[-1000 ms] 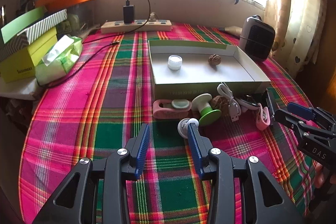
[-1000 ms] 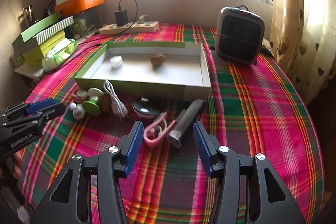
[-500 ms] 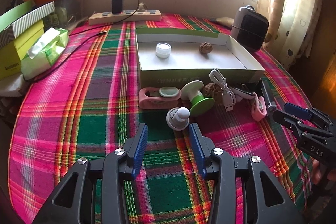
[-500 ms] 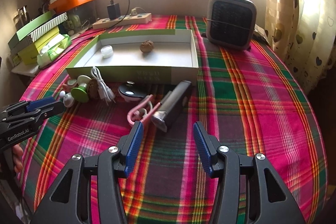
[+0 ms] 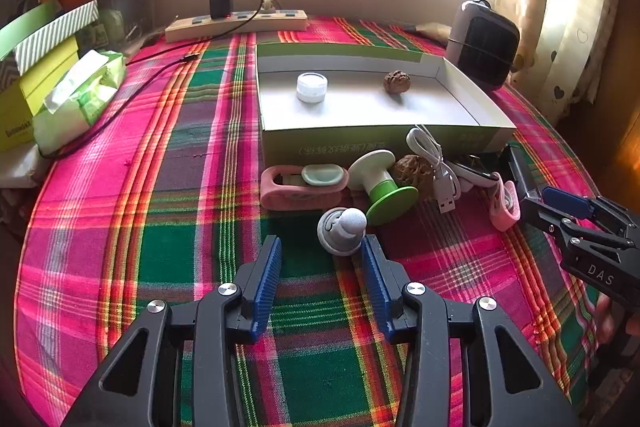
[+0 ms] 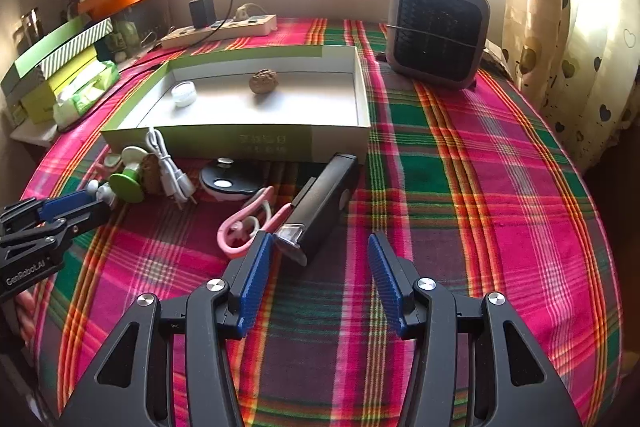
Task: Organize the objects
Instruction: 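Reach the right gripper to the black flashlight while the left gripper reaches the white knob cap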
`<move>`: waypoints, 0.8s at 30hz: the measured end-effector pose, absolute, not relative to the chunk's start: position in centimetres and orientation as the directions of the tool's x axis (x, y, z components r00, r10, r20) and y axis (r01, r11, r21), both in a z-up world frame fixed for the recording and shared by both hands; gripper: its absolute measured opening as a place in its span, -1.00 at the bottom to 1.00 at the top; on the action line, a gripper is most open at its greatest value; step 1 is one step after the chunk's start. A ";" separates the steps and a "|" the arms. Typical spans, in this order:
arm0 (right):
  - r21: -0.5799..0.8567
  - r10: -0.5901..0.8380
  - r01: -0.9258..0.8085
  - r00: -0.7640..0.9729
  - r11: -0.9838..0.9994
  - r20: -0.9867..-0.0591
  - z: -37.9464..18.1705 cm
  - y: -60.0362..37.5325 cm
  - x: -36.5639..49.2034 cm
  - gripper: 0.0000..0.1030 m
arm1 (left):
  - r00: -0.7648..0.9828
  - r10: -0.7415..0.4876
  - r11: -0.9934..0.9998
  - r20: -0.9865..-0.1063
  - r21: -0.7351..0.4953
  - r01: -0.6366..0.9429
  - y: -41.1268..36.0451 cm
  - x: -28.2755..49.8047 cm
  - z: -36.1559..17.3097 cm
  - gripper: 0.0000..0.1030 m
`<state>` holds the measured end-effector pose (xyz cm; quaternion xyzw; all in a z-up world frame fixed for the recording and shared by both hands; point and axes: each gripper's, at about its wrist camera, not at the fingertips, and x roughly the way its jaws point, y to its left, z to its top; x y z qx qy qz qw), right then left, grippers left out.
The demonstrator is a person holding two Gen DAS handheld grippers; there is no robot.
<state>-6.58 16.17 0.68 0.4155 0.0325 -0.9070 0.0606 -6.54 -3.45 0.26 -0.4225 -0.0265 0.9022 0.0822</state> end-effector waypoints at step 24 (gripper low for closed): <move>-0.009 -0.065 0.116 -0.618 -0.993 -0.784 0.0 17.1 -8.7 -0.01 | -0.628 0.158 -0.986 -0.762 -0.089 -0.139 -2.6 -7.3 0.2 -0.19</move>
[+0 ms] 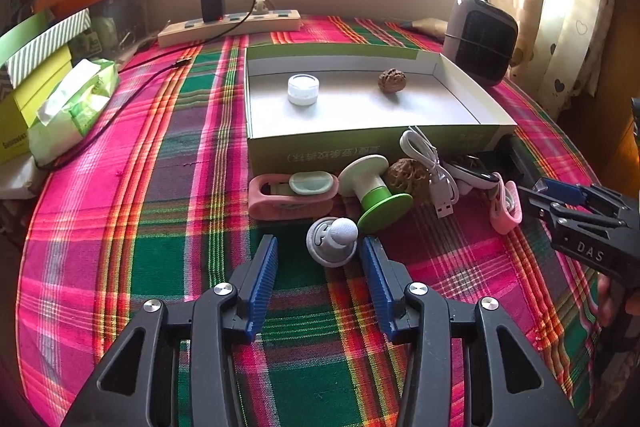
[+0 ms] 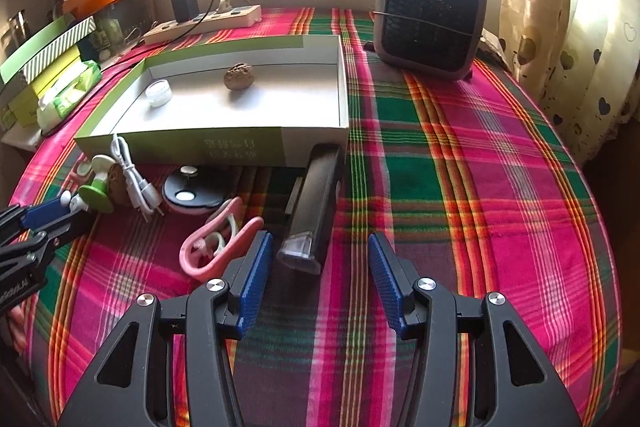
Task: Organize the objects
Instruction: 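Reach the right gripper to the black flashlight while the left gripper reaches the white knob cap, then close the right gripper on the flashlight while the left gripper grasps the knob cap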
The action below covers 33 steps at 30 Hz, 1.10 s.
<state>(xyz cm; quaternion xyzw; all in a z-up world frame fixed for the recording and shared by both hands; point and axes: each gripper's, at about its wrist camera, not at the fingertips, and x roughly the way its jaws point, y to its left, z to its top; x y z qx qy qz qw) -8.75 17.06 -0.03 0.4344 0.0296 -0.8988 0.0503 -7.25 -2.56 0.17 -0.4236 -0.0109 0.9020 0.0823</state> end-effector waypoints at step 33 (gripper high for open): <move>-0.004 -0.063 0.106 -0.624 -0.994 -0.779 0.2 17.2 -10.2 -0.29 | -0.635 0.127 -0.991 -0.762 -0.077 -0.106 -2.5 -7.7 0.2 -0.51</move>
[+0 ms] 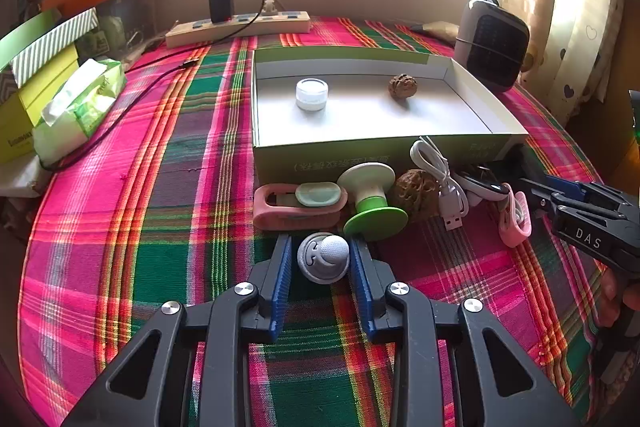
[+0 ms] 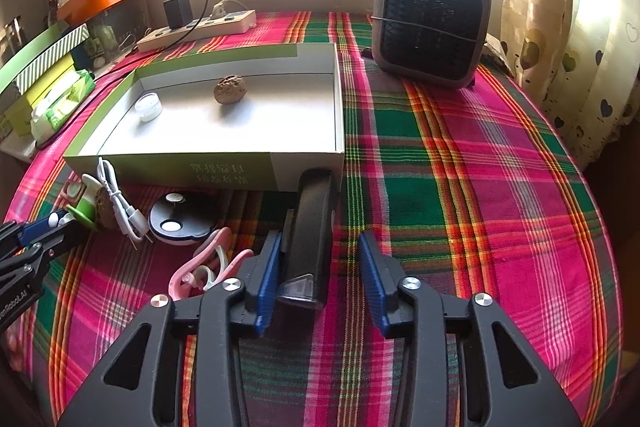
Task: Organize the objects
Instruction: 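Close the right gripper on the flashlight while the left gripper grasps the knob cap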
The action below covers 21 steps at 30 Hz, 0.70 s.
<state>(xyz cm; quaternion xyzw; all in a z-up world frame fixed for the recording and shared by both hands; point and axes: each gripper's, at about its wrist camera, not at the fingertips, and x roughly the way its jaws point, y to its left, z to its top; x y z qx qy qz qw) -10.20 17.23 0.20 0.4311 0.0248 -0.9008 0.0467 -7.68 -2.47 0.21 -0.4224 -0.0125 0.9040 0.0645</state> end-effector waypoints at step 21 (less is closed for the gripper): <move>0.012 -0.078 0.108 -0.628 -0.994 -0.774 0.2 17.6 -9.9 -0.52 | -0.635 0.134 -0.991 -0.761 -0.084 -0.108 -2.5 -7.7 0.2 -0.54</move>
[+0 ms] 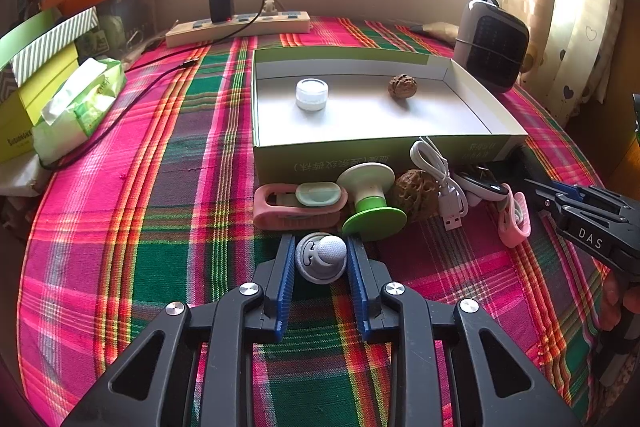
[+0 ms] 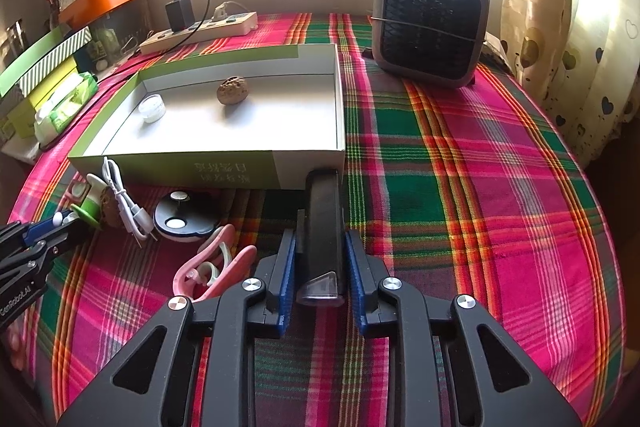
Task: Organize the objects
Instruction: 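Close the right gripper on the flashlight while the left gripper grasps the knob cap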
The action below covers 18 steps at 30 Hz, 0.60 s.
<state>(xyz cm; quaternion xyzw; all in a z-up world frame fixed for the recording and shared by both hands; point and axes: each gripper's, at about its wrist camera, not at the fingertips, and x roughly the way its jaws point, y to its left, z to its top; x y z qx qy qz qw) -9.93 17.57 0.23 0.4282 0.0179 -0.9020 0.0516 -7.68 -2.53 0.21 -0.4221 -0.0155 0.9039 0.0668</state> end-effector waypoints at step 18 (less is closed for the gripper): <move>0.030 -0.097 0.116 -0.642 -0.993 -0.760 0.7 17.7 -9.0 -0.52 | -0.639 0.141 -0.990 -0.756 -0.092 -0.110 -2.5 -7.4 0.4 -0.54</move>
